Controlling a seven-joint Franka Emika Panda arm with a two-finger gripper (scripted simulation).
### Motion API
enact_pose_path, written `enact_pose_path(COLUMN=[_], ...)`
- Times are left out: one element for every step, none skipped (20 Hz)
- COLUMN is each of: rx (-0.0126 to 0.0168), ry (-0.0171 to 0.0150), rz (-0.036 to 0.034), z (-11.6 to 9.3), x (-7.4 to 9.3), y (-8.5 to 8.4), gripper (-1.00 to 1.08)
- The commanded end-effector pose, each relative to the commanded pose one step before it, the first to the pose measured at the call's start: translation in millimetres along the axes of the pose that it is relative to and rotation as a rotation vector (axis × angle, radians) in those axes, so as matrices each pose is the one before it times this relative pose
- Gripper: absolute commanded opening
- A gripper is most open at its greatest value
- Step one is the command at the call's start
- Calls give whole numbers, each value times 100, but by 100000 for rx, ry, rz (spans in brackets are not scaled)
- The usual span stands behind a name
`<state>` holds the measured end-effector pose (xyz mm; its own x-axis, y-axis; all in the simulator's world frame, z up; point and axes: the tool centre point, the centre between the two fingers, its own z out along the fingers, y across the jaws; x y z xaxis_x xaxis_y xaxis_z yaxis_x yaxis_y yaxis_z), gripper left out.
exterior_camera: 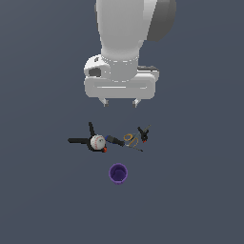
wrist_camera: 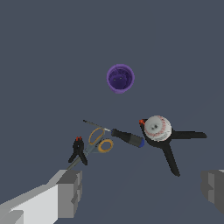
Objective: Pick up a designated object from a clutter of objects.
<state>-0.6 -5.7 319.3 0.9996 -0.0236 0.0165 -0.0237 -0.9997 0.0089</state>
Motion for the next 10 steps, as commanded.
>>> enact_pose_path(rx=[0, 40, 135, 213, 296, 378, 404, 319, 229, 140], ry=[0, 27, 88, 139, 195, 252, 272, 217, 156, 95], rz=[0, 109, 363, 571, 792, 1005, 1064, 834, 593, 359], z=[0, -23, -71, -115, -162, -212, -234, -194, -149, -100], x=[0, 6, 14, 25, 34, 43, 45, 36, 25, 14], y=[1, 45, 161, 249, 347, 441, 470, 371, 266, 164], gripper=[100, 100, 100, 100, 100, 100, 100, 100, 100, 100])
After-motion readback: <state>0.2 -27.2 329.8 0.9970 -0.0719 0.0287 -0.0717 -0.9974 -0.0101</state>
